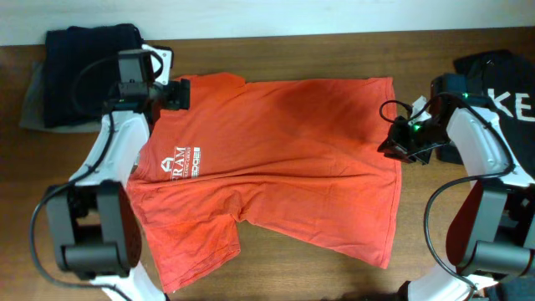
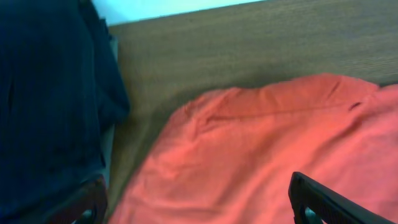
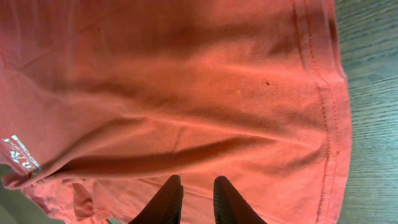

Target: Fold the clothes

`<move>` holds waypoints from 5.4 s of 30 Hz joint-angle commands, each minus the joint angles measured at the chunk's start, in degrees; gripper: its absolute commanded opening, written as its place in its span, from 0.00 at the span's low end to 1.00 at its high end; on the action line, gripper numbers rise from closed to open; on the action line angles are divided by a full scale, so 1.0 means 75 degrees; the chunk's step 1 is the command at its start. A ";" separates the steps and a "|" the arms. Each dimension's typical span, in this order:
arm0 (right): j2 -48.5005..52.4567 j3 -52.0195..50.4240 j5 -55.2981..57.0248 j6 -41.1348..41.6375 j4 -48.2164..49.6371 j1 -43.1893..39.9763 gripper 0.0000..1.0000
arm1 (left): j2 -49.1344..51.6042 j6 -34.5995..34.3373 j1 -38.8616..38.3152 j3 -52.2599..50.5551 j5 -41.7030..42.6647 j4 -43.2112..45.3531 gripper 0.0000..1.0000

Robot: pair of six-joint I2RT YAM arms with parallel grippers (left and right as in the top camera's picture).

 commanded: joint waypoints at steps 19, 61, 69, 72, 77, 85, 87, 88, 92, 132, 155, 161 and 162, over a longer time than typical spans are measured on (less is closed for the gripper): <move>0.0052 0.0122 -0.0093 -0.0026 -0.0073 0.0921 0.23 | 0.3165 0.1303 -0.0087 0.3279 -0.0047 -0.1008 0.76; 0.0055 0.0122 -0.0061 -0.0026 -0.0134 0.0921 0.23 | 0.3818 0.1638 -0.0096 0.3279 -0.0073 -0.0364 0.35; 0.0052 0.0122 -0.0035 -0.0026 -0.0128 0.0921 0.23 | 0.3815 0.1632 -0.0111 0.3649 -0.0082 -0.0245 0.16; 0.0052 0.0122 -0.0035 -0.0026 -0.0117 0.0921 0.23 | 0.3815 0.1632 -0.0114 0.3934 -0.0280 -0.0274 0.15; 0.0052 0.0122 -0.0035 -0.0026 -0.0073 0.0921 0.23 | 0.3815 0.1629 -0.0111 0.4450 -0.0431 -0.0440 0.07; 0.0052 0.0122 -0.0035 -0.0026 -0.0055 0.0921 0.23 | 0.3815 0.1390 -0.0093 0.4459 -0.2124 -0.0498 0.08; 0.0052 0.0122 -0.0035 -0.0026 -0.0017 0.0921 0.23 | 0.3815 0.1087 -0.0079 0.4459 -0.2629 -0.0495 0.08; 0.0052 0.0122 -0.0035 -0.0026 -0.0006 0.0921 0.23 | 0.3815 0.0874 -0.0076 0.4459 -0.2868 -0.0504 0.08; 0.0052 0.0122 -0.0035 -0.0026 0.0020 0.0921 0.23 | 0.3815 0.0475 -0.0093 0.4459 -0.3687 -0.0548 0.31; 0.0055 0.0119 -0.0038 -0.0026 0.0816 0.0924 0.24 | 0.4508 0.1693 -0.0560 0.5622 -0.0332 -0.1836 0.69; 0.0055 0.0117 -0.0038 -0.0026 0.0554 0.0924 0.23 | 0.5068 0.0962 -0.0548 0.6478 -0.0825 -0.1804 0.13; 0.0055 0.0117 -0.0035 -0.0026 0.0557 0.0924 0.23 | 0.5053 0.0289 -0.0545 0.8058 -0.1399 -0.2451 0.01; 0.0055 0.0117 -0.0035 -0.0026 0.0560 0.0924 0.23 | 0.5053 0.0137 -0.0545 0.8346 -0.1396 -0.2591 0.01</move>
